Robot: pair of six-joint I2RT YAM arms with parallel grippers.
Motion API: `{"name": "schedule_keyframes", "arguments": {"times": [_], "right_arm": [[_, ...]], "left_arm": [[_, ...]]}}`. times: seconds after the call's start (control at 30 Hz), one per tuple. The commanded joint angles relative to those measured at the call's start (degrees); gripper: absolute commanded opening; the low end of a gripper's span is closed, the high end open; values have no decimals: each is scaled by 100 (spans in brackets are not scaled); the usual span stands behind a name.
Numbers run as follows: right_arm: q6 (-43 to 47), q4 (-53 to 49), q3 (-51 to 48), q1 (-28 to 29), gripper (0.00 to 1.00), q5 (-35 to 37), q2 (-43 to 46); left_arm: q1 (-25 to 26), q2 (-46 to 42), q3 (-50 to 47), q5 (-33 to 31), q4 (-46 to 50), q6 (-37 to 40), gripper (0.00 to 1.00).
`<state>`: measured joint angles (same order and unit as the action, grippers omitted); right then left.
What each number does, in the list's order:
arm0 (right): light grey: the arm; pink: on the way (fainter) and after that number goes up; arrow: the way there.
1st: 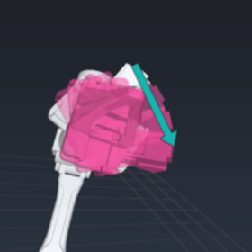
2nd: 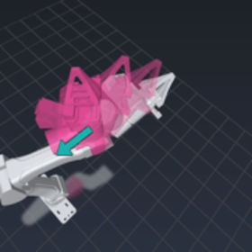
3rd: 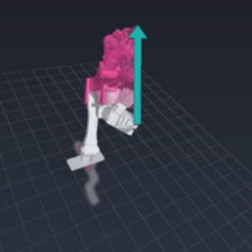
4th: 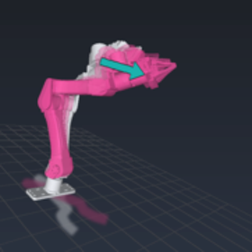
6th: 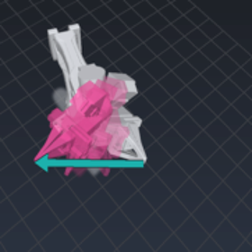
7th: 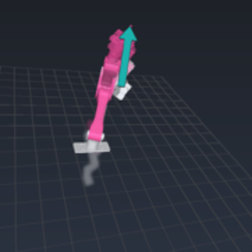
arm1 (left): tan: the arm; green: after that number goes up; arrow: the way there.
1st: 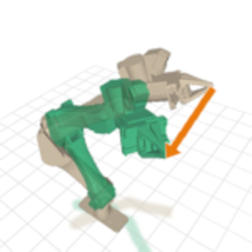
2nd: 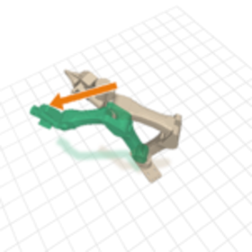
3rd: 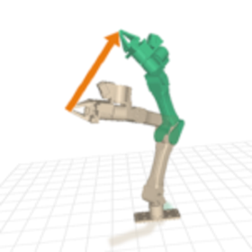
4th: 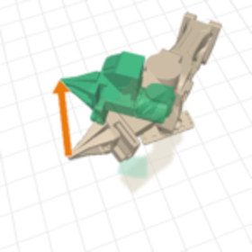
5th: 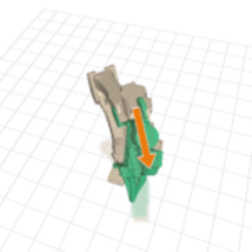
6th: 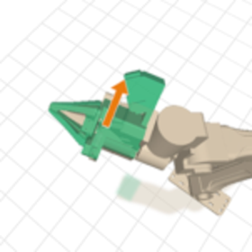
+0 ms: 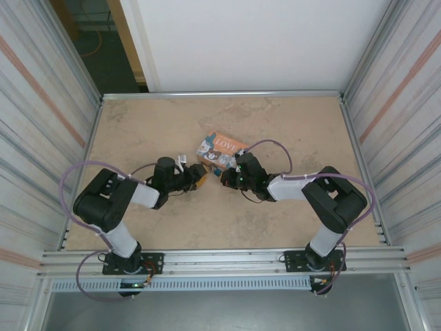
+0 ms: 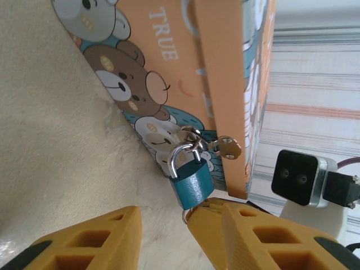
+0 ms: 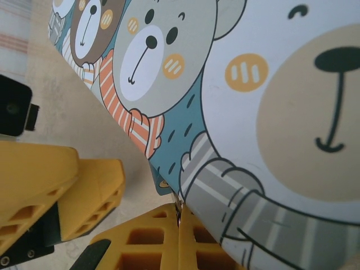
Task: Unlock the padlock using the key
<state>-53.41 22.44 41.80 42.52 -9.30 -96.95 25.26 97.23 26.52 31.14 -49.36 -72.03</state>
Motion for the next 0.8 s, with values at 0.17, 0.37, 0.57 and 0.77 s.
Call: {"name": "schedule_keyframes", "arguments": {"times": [0.17,0.37,0.57,0.77], "right_arm": [[-161,51,234,66,0,-116,13],[-178,15,250,80,0,-116,31],[-221,-6,278,88,0,-140,46],[-384,32,294,94,0,-212,75]], "left_arm": [[137,386,214,134,-631,-258,42],[210,657,327,138,-845,-374,41],[269,908,419,134,-1105,-529,38],[320,1133,467,59,-1328,-677,34]]}}
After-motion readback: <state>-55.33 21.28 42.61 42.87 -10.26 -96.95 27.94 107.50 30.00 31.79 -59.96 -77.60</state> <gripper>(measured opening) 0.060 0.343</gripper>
